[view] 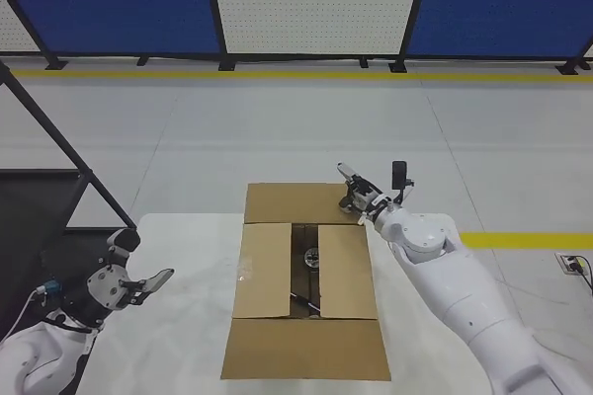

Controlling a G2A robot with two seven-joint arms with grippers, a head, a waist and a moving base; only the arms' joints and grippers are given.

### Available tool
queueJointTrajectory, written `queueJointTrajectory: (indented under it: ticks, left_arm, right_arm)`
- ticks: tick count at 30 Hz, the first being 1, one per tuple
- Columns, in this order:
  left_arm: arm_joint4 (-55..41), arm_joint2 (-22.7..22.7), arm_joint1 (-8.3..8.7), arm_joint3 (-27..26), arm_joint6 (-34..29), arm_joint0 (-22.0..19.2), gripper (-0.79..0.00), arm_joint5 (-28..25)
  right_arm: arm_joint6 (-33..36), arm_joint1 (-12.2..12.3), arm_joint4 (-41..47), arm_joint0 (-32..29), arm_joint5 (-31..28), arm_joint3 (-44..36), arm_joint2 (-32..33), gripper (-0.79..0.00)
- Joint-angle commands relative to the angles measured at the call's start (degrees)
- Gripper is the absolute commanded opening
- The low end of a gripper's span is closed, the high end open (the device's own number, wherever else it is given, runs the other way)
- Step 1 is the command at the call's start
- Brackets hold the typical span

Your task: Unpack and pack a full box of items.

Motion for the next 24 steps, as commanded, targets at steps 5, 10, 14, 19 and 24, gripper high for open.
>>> queueJointTrajectory:
  ticks: [5, 10, 14, 19, 24]
  left_arm:
    - [-0.09, -0.34, 0.01, -0.04, 0.38, 0.45, 0.0, 0.26]
    - [-0.1, -0.3, -0.01, 0.01, 0.63, 0.62, 0.0, 0.31]
    - [-0.07, 0.02, -0.04, -0.02, 0.58, 0.52, 0.0, 0.39]
    - [-0.1, 0.24, -0.05, -0.15, 0.44, 0.27, 0.0, 0.25]
    - [-0.09, -0.14, -0.02, -0.07, 0.59, 0.42, 0.0, 0.34]
  right_arm:
    - [-2.99, -1.79, -1.98, 1.25, 2.54, 3.56, -0.84, 0.0]
    - [-2.99, -1.79, -1.98, 1.25, 2.54, 3.56, -0.84, 0.0]
    - [-2.99, -1.79, -1.98, 1.25, 2.54, 3.56, -0.84, 0.0]
    - [-3.89, -1.49, -2.77, 0.21, 5.15, 2.15, 0.32, 0.0]
    - [-3.23, -1.15, -4.71, -0.42, 8.22, 0.73, 1.38, 0.0]
